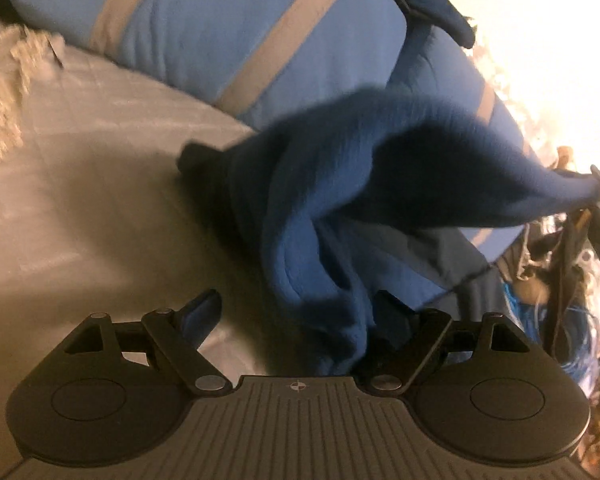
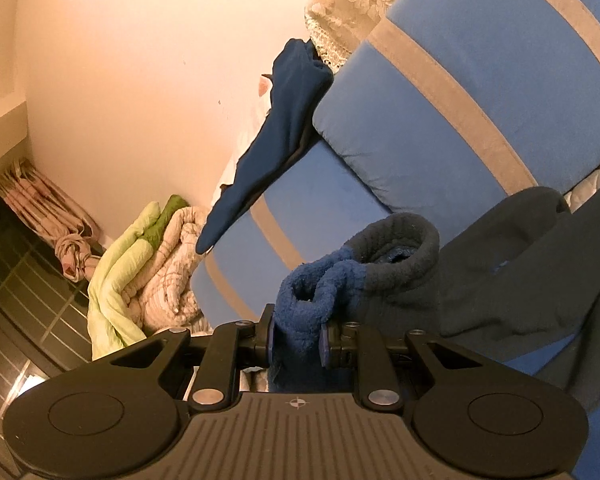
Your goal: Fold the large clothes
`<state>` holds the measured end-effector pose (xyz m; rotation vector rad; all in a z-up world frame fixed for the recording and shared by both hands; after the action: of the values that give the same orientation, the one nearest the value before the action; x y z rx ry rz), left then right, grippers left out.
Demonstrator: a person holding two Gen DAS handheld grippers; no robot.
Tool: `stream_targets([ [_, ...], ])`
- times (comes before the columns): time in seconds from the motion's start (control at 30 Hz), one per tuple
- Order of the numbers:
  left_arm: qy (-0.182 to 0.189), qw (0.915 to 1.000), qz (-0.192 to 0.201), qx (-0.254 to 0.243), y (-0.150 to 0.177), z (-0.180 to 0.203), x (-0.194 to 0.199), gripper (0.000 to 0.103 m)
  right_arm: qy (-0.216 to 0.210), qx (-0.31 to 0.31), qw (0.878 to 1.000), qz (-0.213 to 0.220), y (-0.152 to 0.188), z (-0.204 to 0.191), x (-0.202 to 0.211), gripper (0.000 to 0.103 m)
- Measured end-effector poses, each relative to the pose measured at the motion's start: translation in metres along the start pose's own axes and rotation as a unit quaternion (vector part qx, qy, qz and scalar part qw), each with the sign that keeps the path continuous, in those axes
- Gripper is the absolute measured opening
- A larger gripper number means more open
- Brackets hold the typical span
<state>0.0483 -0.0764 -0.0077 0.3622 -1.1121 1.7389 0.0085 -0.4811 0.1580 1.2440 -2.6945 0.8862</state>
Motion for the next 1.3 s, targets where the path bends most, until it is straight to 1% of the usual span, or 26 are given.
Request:
stream_targets([
  [0.03,0.01,0.9999,-0.001,0.008,0.001,0.001,-0.005,0.082,0.0,0.0,1.0,0.001,-0.001,0.0,0.001,0.023],
  [0.1,0.024,0.9994,-0.005,0.025,0.0,0.0,-0.011,0.071,0.002,0.002,1.0,0.004,-0.002,-0.001,0.003,0.023],
  [0.13,0.023,0.9992,-0.011,0.032,-0.001,0.001,-0.014,0.049,0.004,0.004,1.0,0.005,-0.004,-0.002,0.004,0.023],
  [0.17,0.014,0.9989,-0.019,0.039,-0.001,0.001,-0.019,0.031,0.007,0.007,1.0,0.006,-0.005,-0.002,0.006,0.023],
  [0.23,-0.009,0.9987,-0.027,0.042,-0.002,0.003,-0.022,0.023,0.017,0.015,1.0,0.01,-0.011,-0.003,0.01,0.022],
  [0.27,-0.032,0.9983,-0.025,0.041,-0.002,0.004,-0.022,0.019,0.022,0.017,1.0,0.012,-0.014,-0.003,0.012,0.023],
  [0.3,-0.051,0.9977,-0.023,0.036,-0.002,0.005,-0.02,0.015,0.027,0.02,0.999,0.015,-0.019,-0.003,0.015,0.023],
  [0.37,-0.079,0.9964,-0.02,0.027,-0.003,0.006,-0.017,0.011,0.039,0.027,0.999,0.025,-0.028,-0.002,0.025,0.022],
  [0.43,-0.101,0.9947,-0.018,0.007,-0.004,0.008,-0.013,0.01,0.049,0.029,0.998,0.041,-0.04,0.001,0.039,0.022],
  [0.47,-0.116,0.993,-0.017,-0.011,-0.005,0.012,-0.011,0.01,0.053,0.03,0.997,0.05,-0.047,0.002,0.047,0.022],
  [0.57,-0.154,0.9857,-0.012,-0.068,-0.005,0.028,-0.008,0.01,0.075,0.036,0.994,0.068,-0.066,0.007,0.073,0.022],
  [0.63,-0.178,0.9781,-0.005,-0.108,-0.004,0.044,-0.006,0.009,0.088,0.043,0.993,0.067,-0.073,0.01,0.09,0.022],
  [0.67,-0.193,0.9724,-0.002,-0.131,-0.003,0.054,-0.009,0.009,0.091,0.049,0.993,0.064,-0.073,0.012,0.097,0.022],
  [0.73,-0.216,0.9632,0.0,-0.16,-0.003,0.066,-0.011,0.009,0.11,0.063,0.99,0.059,-0.067,0.018,0.112,0.022],
  [0.83,-0.238,0.9544,-0.006,-0.181,0.0,0.072,-0.017,0.009,0.151,0.064,0.986,0.041,-0.047,0.039,0.128,0.022],
  [0.9,-0.245,0.9519,-0.01,-0.184,0.001,0.072,-0.02,0.009,0.175,0.051,0.983,0.025,-0.028,0.058,0.136,0.022],
  [1.0,-0.251,0.9491,-0.014,-0.189,0.005,0.07,-0.021,0.009,0.2,0.016,0.98,0.005,0.005,0.089,0.146,0.022],
  [1.1,-0.258,0.9461,-0.019,-0.195,0.008,0.07,-0.023,0.009,0.212,-0.025,0.977,-0.015,0.039,0.117,0.156,0.022],
  [1.23,-0.259,0.9457,-0.022,-0.196,0.008,0.069,-0.023,0.009,0.211,-0.072,0.974,-0.032,0.079,0.145,0.167,0.022],
  [1.3,-0.261,0.9445,-0.024,-0.198,0.009,0.07,-0.024,0.009,0.209,-0.088,0.973,-0.035,0.093,0.153,0.169,0.022],
])
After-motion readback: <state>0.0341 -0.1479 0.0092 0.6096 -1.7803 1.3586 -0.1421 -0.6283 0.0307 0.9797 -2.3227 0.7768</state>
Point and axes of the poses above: each gripper's, at about its wrist camera, not at the fingertips, and x roughly against the way its jaws point, z to its right, y to its underside, the point moved 4 cm from there along -x, roughly the way its jaws point, and after that the axes turned 12 degrees about -z, right-handed, at the moved point
